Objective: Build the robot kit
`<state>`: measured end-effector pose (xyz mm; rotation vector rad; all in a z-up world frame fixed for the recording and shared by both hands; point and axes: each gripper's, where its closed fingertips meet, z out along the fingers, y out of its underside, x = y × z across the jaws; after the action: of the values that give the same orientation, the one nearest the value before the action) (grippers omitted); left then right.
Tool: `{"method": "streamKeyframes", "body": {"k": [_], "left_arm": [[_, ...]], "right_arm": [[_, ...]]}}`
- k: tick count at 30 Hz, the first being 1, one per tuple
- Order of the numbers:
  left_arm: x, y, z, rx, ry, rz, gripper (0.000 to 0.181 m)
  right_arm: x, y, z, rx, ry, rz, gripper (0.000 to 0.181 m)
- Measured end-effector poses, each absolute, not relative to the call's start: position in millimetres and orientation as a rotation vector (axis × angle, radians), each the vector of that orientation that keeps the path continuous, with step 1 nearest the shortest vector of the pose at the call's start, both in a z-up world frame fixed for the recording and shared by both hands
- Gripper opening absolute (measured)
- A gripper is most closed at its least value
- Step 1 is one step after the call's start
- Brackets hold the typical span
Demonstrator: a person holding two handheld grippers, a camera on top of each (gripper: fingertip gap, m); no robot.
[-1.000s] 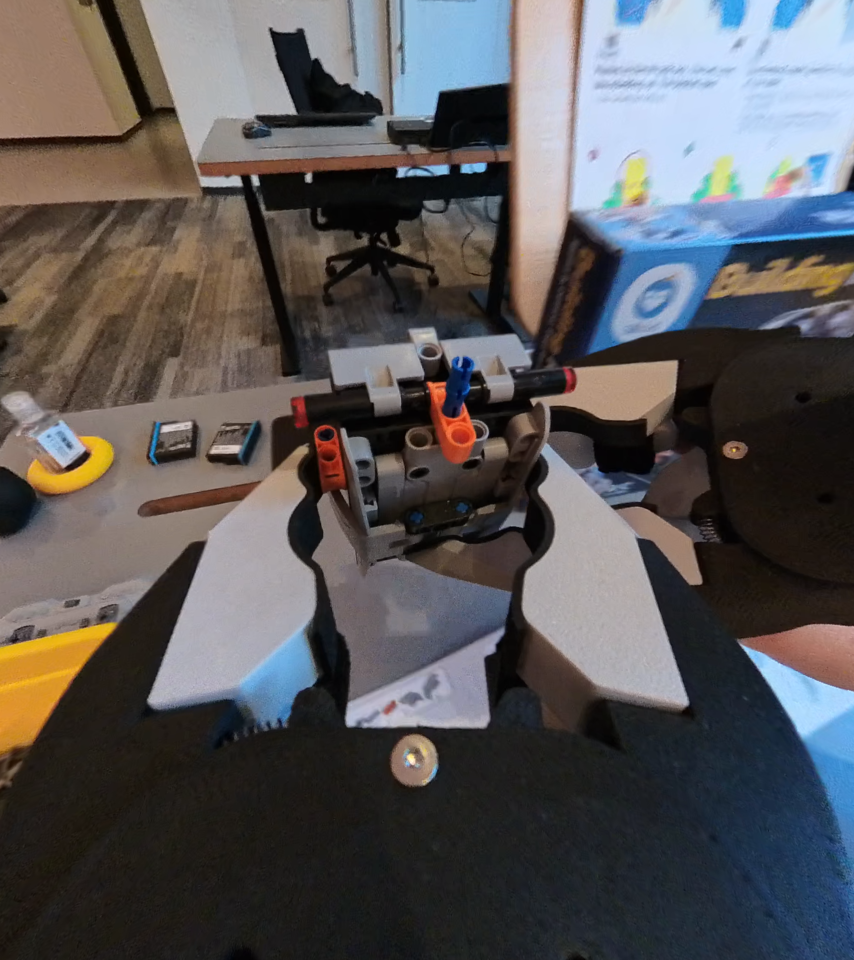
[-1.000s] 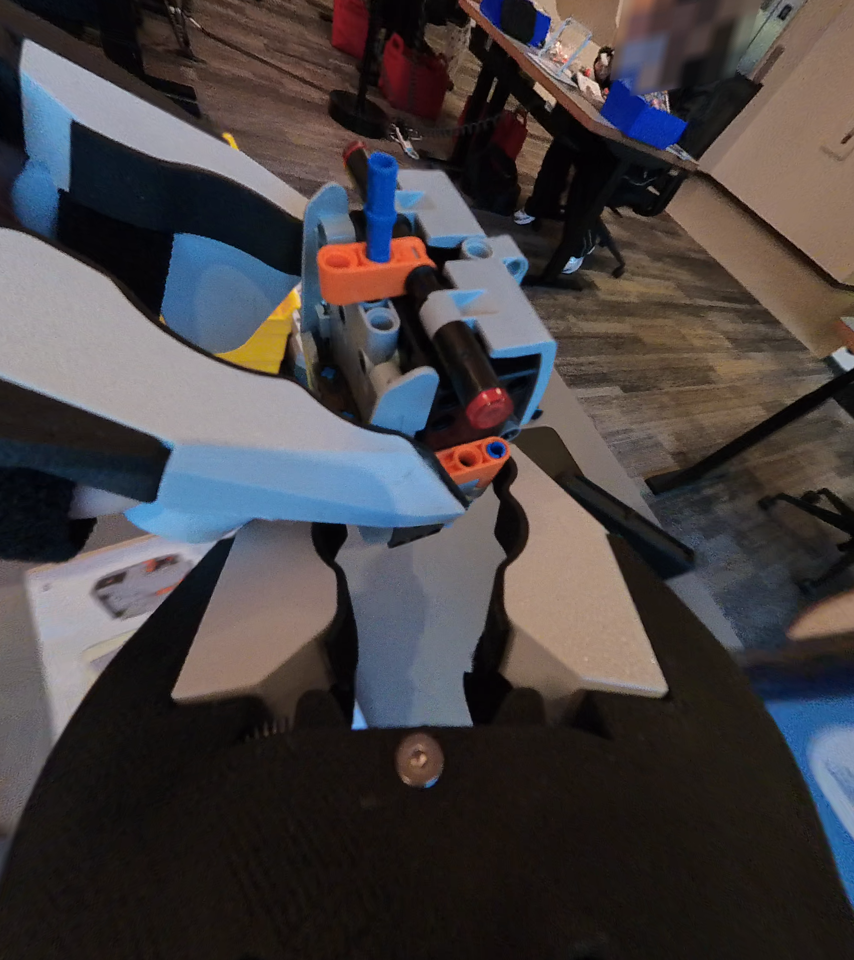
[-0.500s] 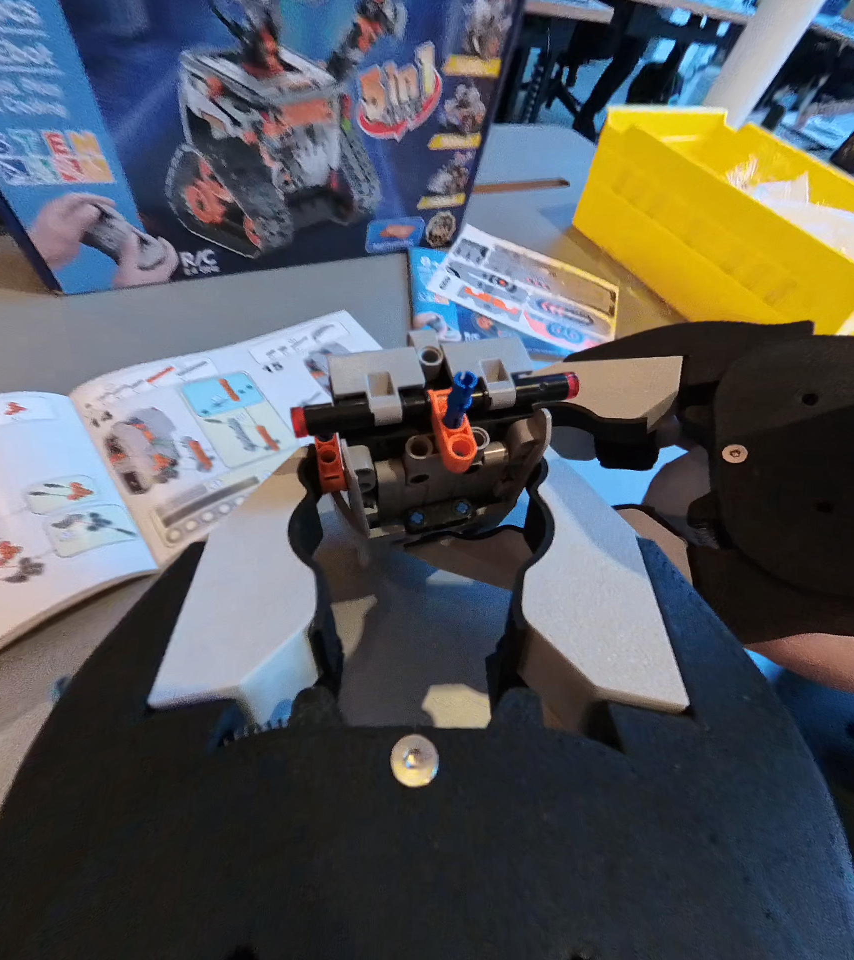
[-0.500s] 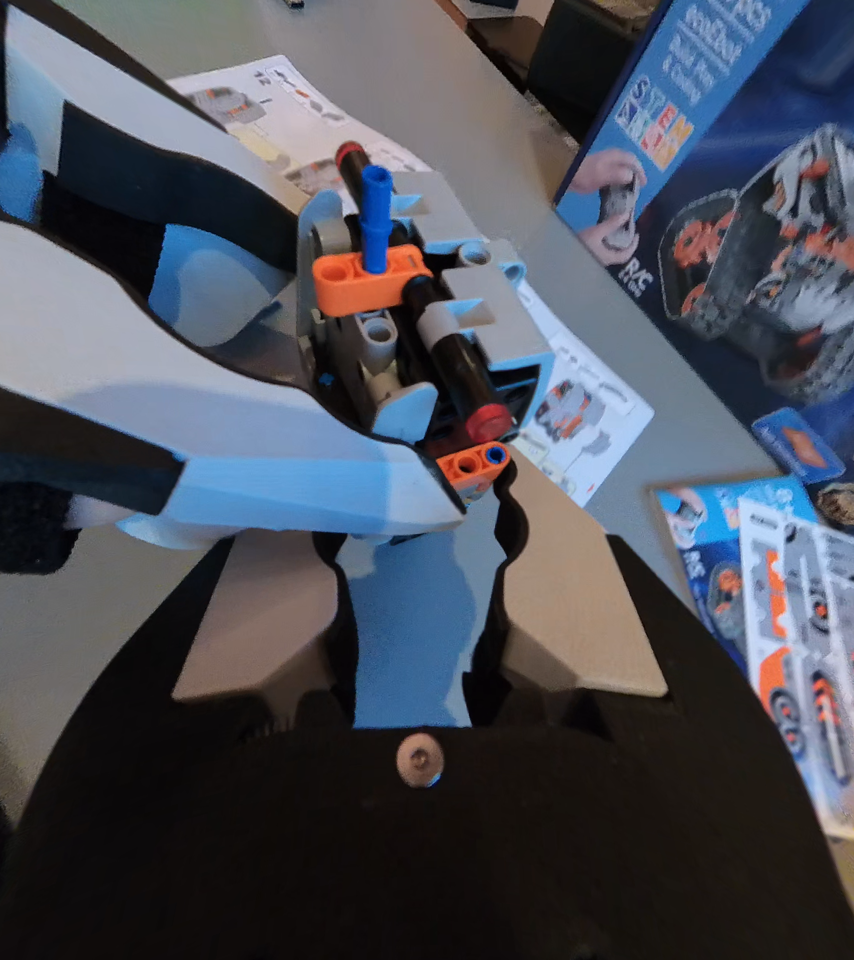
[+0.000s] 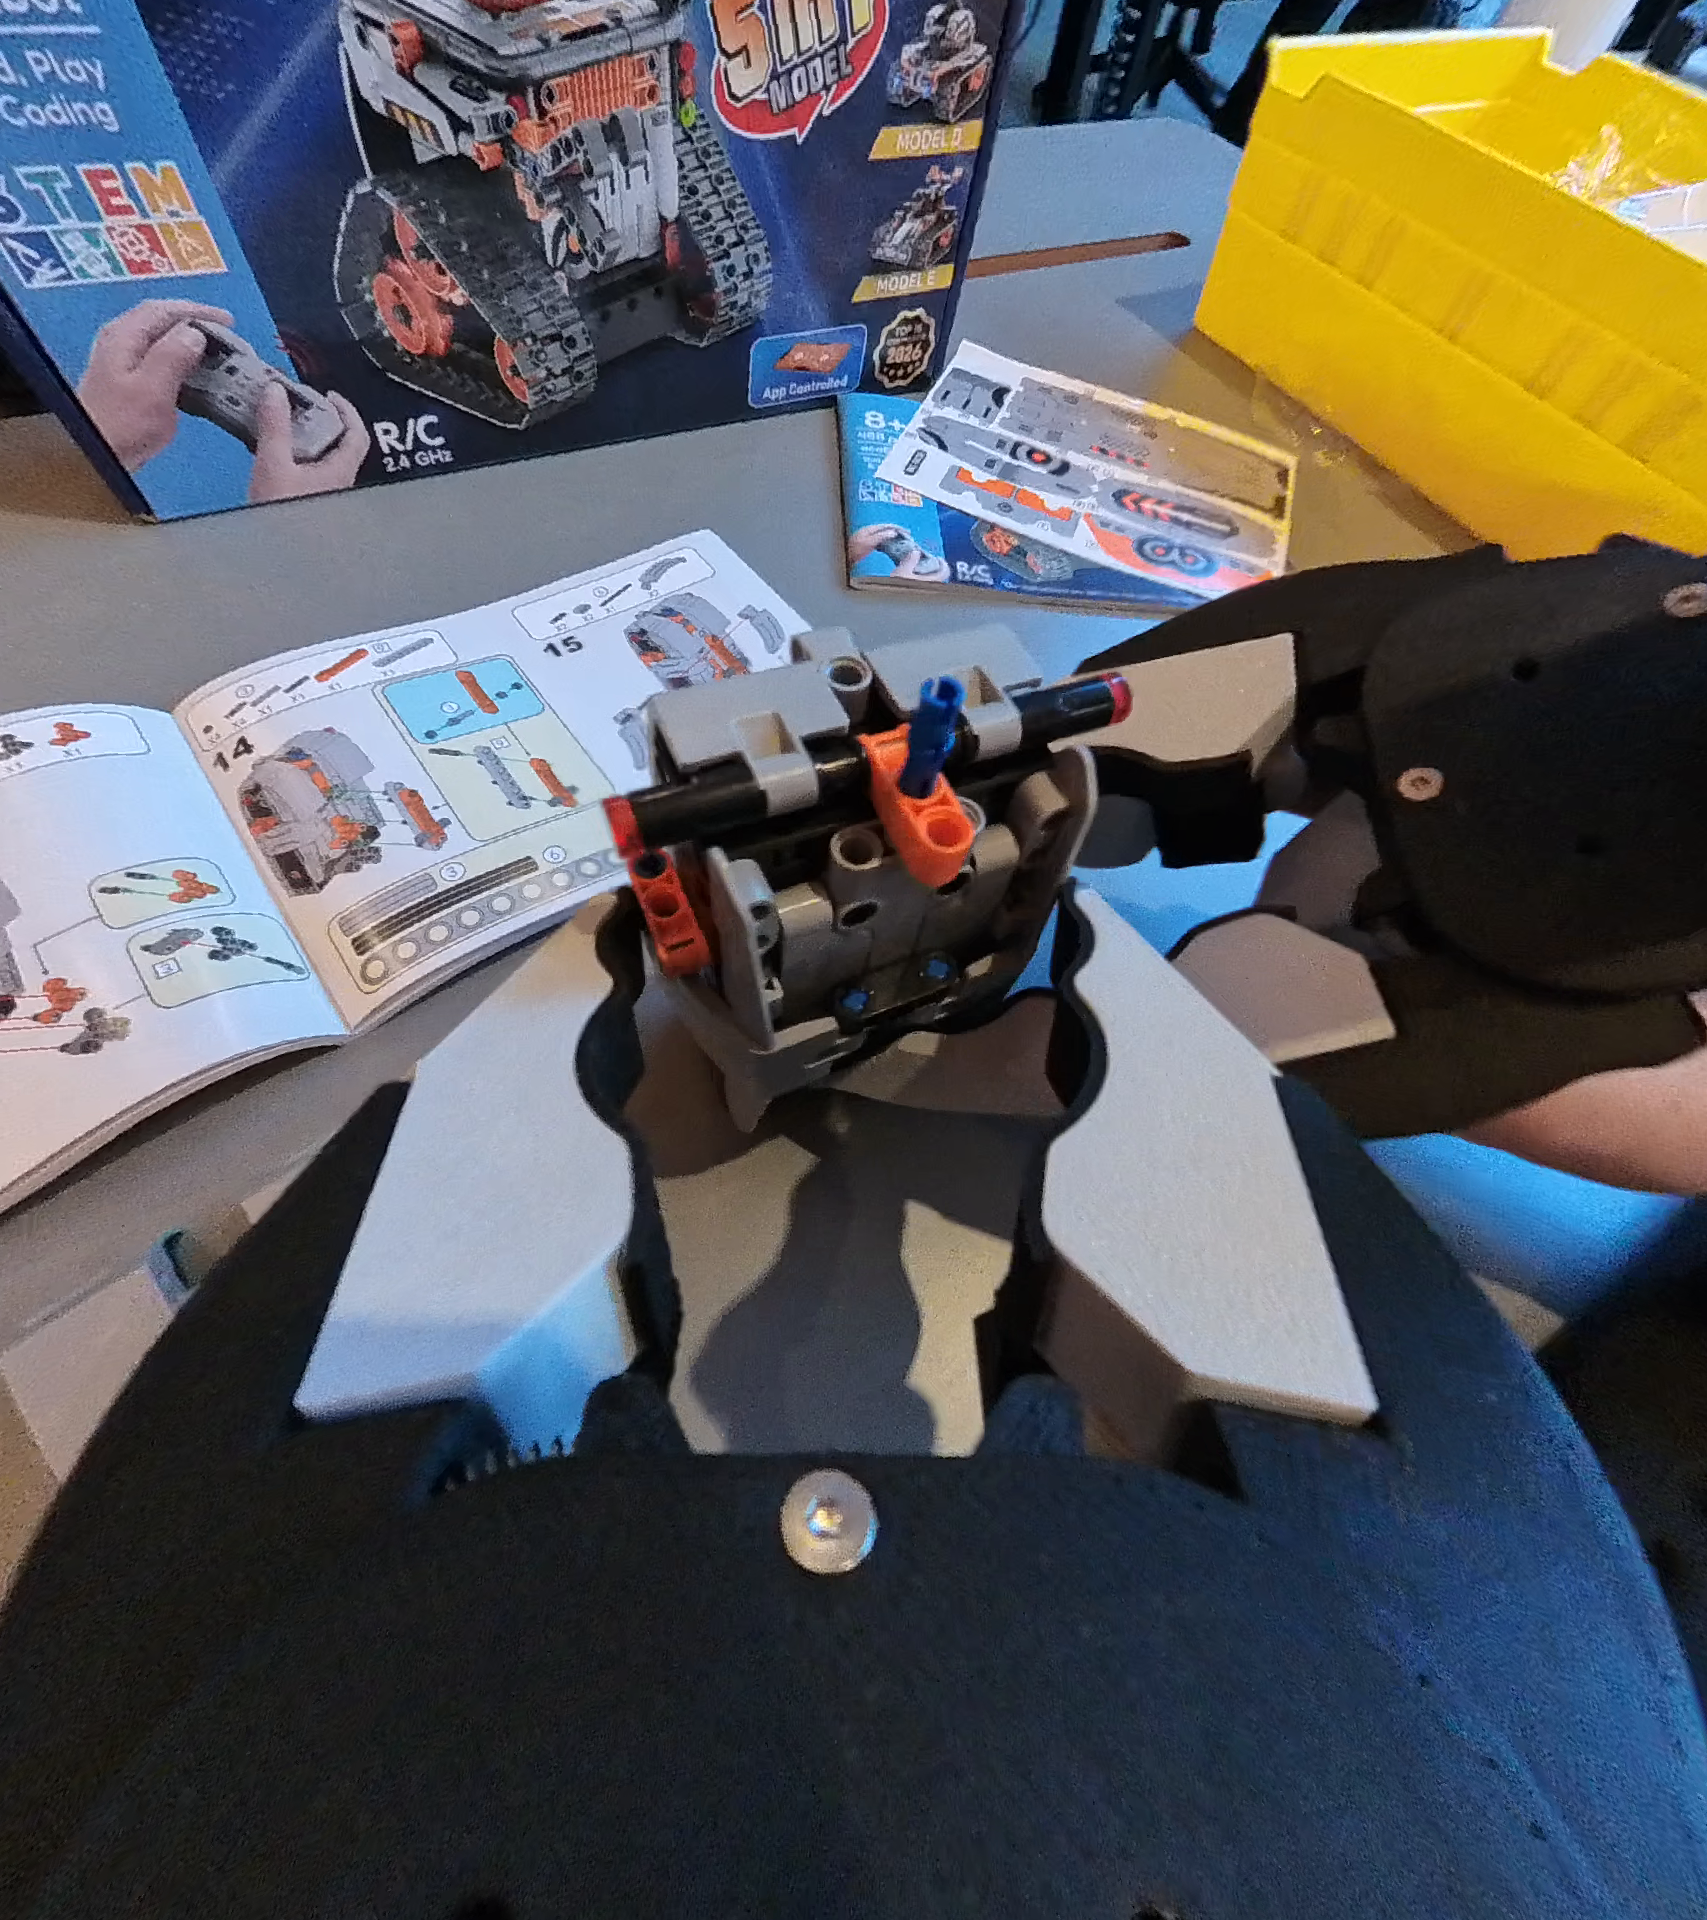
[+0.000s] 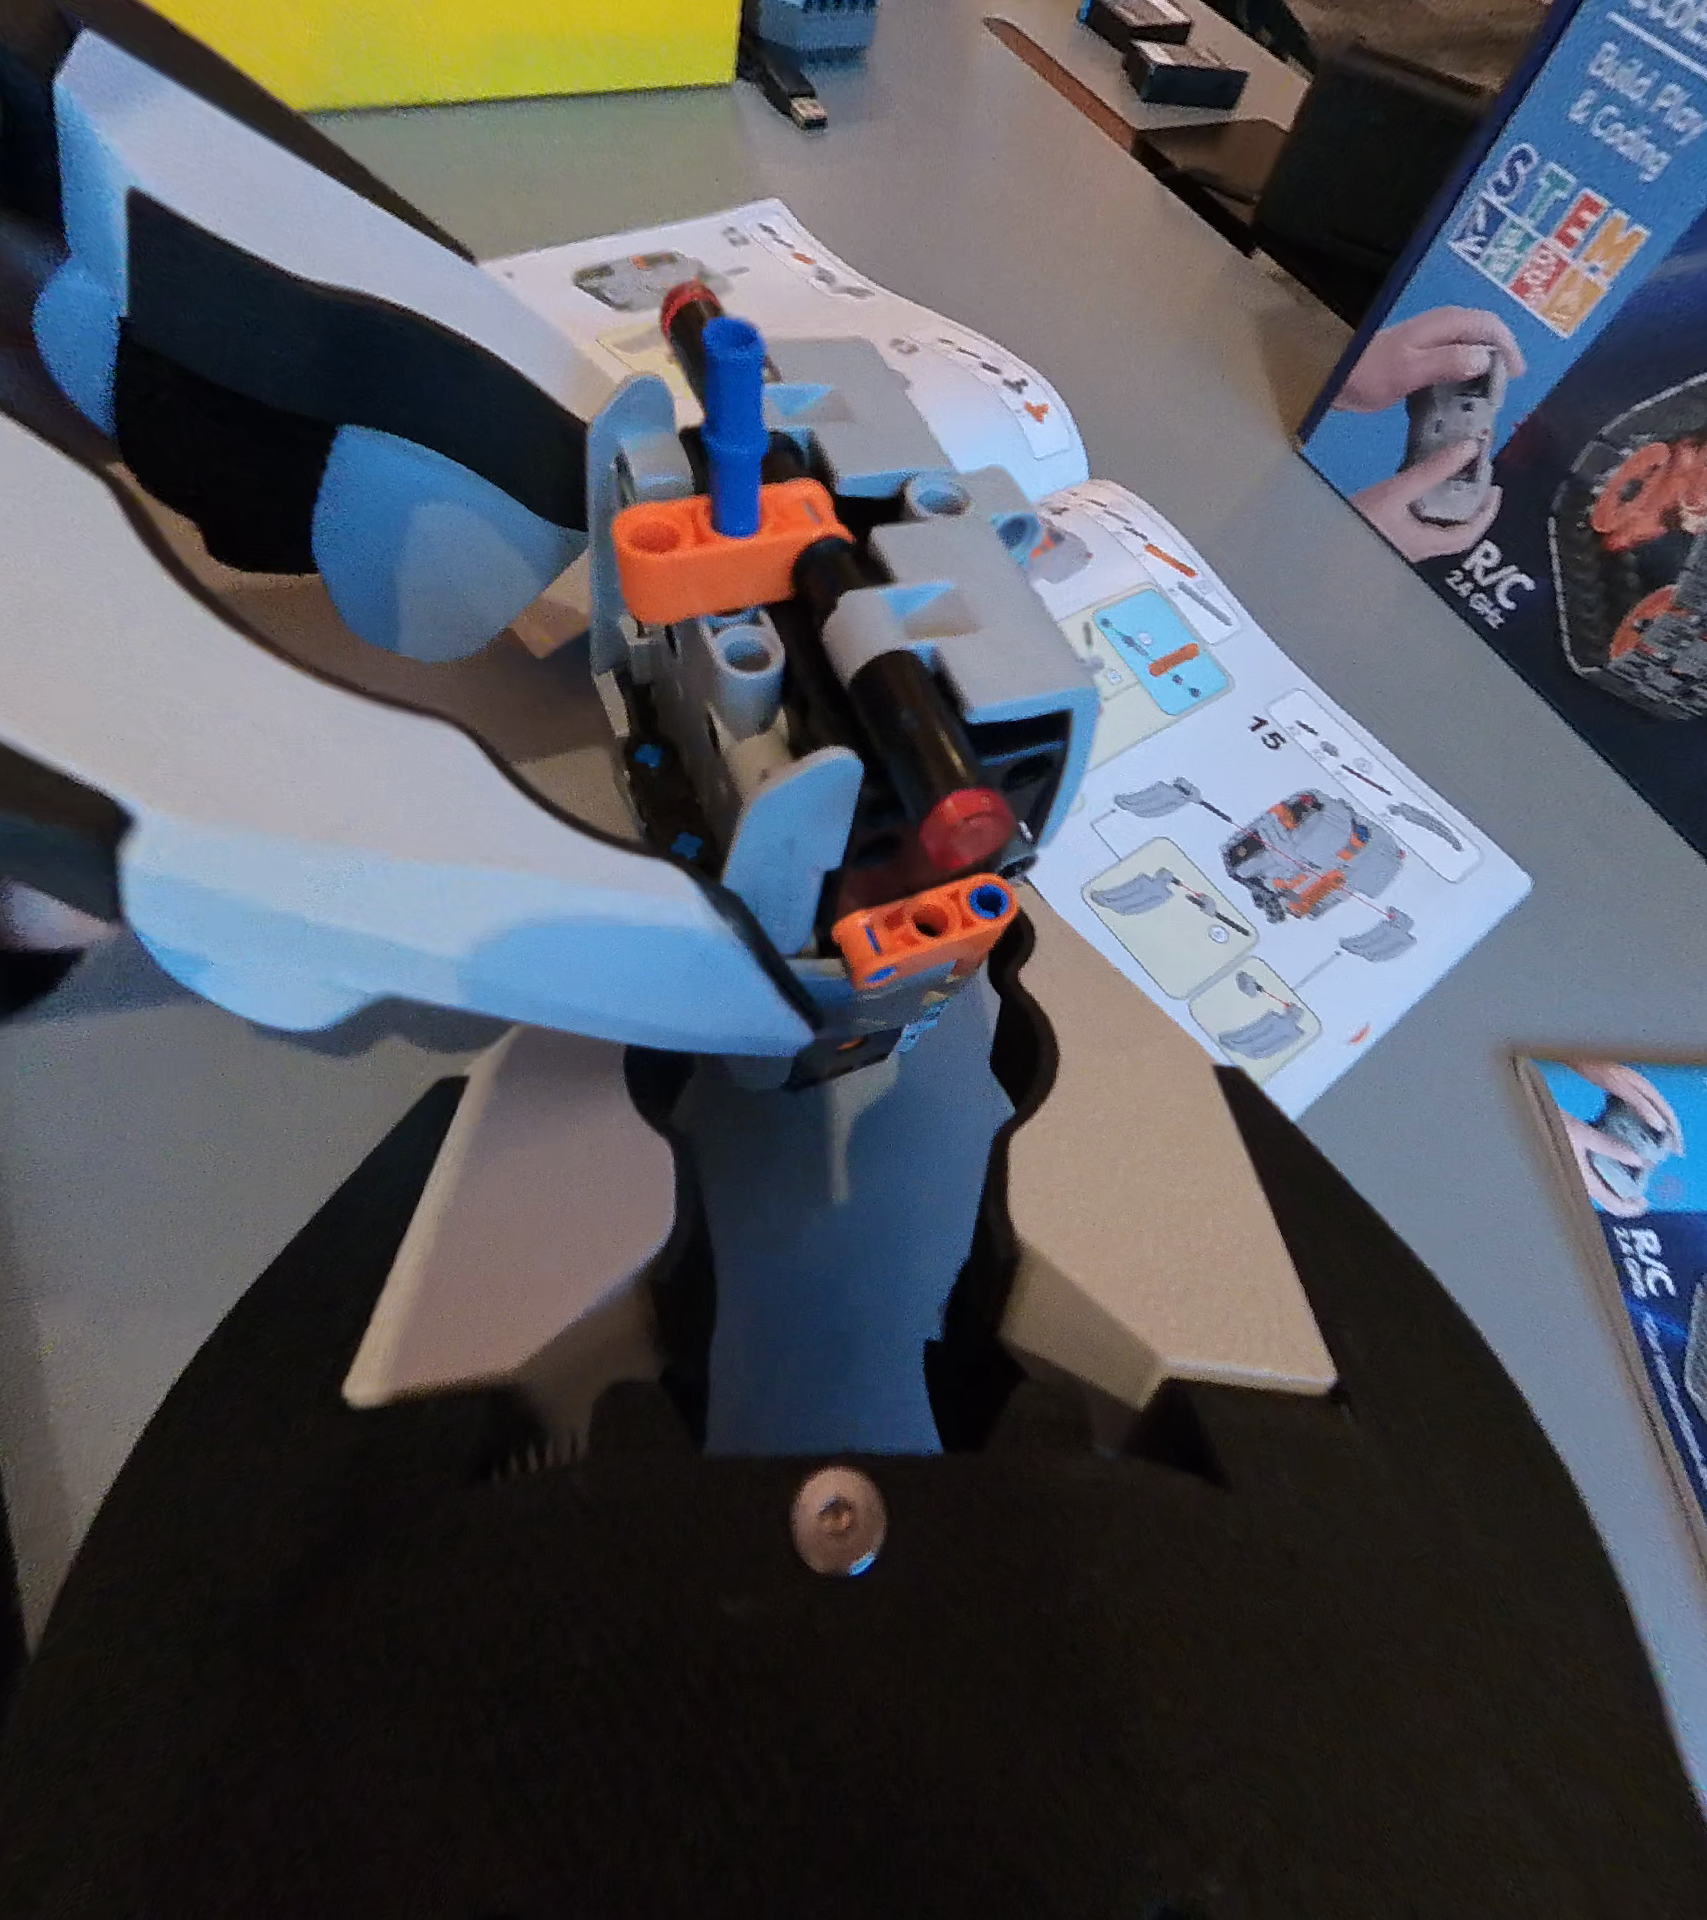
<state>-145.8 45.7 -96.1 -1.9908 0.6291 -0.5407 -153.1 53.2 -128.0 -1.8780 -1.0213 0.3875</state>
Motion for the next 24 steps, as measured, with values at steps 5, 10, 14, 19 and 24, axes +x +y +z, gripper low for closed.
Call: {"method": "streamKeyframes", "body": {"k": [5,10,14,19,24], "left_arm": [[-163.5,40.9,-88.0,-1.976,0.528,-0.737,0.089],[-229.8,27.2,-91.6,-1.973,0.51,-0.68,0.087],[-275.7,13.1,-95.2,-2.017,0.383,-0.873,0.051],[-308.5,29.8,-104.7,-2.094,0.357,-0.852,0.048],[-314.8,40.5,-134.9,-2.265,0.475,-0.813,0.038]], "right_arm": [[-160.8,54.0,-127.4,-1.814,-1.082,0.423,0.056],[-161.1,53.0,-126.9,-1.783,-1.092,0.426,0.062],[-156.6,46.8,-123.7,-1.785,-1.087,0.453,0.076],[-141.4,46.7,-111.2,-1.769,-1.032,0.413,0.079],[-124.3,43.8,-103.0,-1.753,-0.962,0.406,0.077]]}}
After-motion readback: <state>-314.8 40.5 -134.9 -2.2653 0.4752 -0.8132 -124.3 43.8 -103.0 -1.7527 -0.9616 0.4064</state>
